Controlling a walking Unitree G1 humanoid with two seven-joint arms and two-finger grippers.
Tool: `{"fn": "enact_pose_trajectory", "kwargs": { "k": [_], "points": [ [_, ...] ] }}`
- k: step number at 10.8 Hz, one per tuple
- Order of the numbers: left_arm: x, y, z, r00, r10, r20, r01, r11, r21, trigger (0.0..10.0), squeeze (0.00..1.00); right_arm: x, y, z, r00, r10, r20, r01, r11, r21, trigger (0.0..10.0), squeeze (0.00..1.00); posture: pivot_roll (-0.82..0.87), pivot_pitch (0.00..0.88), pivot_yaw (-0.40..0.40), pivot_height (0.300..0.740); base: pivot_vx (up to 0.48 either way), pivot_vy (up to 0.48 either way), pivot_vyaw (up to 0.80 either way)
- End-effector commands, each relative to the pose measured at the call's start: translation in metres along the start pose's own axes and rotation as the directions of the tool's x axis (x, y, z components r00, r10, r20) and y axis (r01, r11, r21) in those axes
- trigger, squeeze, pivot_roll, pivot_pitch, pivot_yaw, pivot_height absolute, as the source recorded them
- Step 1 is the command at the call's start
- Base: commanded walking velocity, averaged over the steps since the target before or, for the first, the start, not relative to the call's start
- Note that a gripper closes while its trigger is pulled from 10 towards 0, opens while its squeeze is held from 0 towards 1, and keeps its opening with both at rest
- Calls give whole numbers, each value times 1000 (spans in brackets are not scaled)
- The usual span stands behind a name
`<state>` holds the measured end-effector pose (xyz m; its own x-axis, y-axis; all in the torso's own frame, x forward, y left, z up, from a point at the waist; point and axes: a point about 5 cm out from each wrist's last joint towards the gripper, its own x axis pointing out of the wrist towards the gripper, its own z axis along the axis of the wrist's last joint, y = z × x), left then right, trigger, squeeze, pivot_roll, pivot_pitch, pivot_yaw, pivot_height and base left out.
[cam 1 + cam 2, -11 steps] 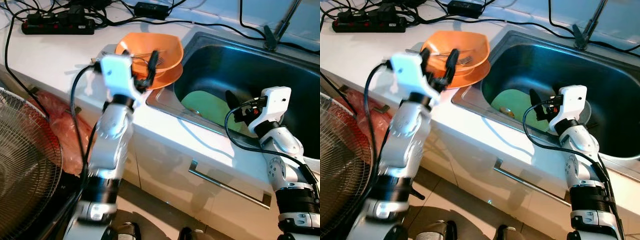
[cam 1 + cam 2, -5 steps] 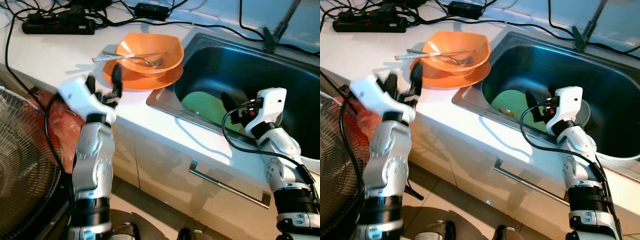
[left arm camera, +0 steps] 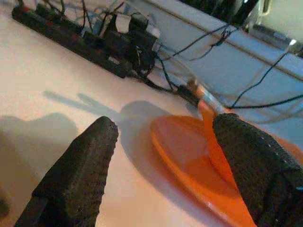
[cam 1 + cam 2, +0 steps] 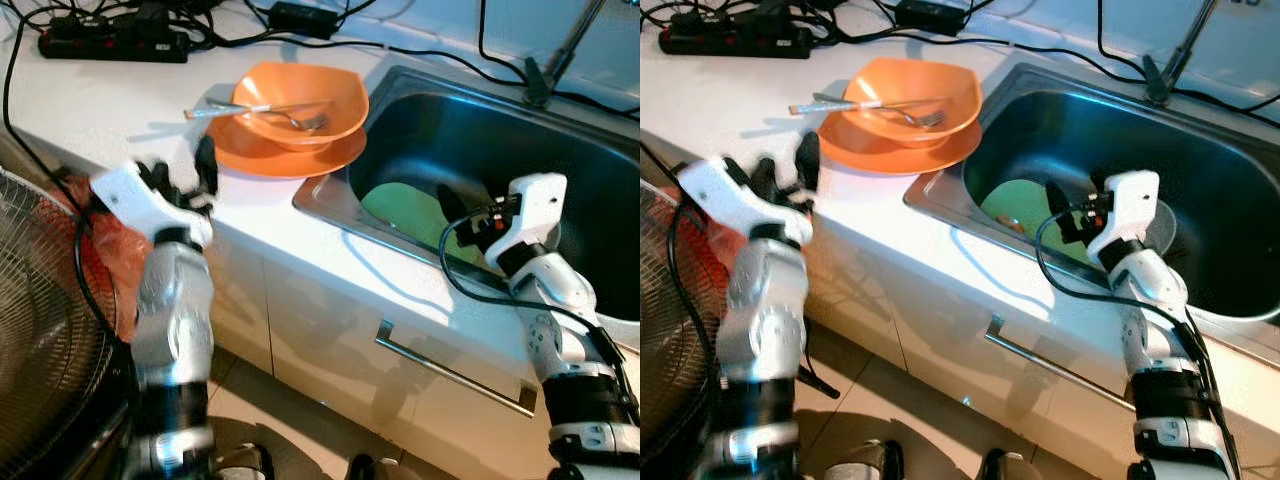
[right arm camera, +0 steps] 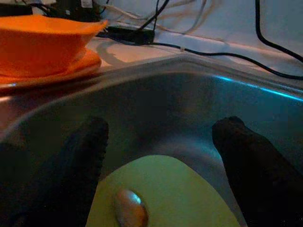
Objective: Kitchen organization
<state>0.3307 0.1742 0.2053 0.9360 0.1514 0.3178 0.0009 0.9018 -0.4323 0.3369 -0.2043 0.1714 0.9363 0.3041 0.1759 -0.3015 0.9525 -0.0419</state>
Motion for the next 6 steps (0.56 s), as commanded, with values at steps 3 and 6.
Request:
{"fn": "enact_pose_trajectory", "kwargs": {
  "k": [3, 6],
  "points": [
    [8, 1, 2, 1000, -22, 4, 22, 1000, 0, 10000, 0, -6, 8, -1, 995, 97, -7, -97, 995, 26, 10000, 0, 73, 155, -59, 740, 0, 0, 0],
    [11, -2, 1, 998, -56, -5, 56, 998, 5, 10000, 0, -12, 21, -1, 969, 246, -5, -245, 969, 43, 10000, 0, 73, 126, -45, 740, 0, 0, 0]
  ]
}}
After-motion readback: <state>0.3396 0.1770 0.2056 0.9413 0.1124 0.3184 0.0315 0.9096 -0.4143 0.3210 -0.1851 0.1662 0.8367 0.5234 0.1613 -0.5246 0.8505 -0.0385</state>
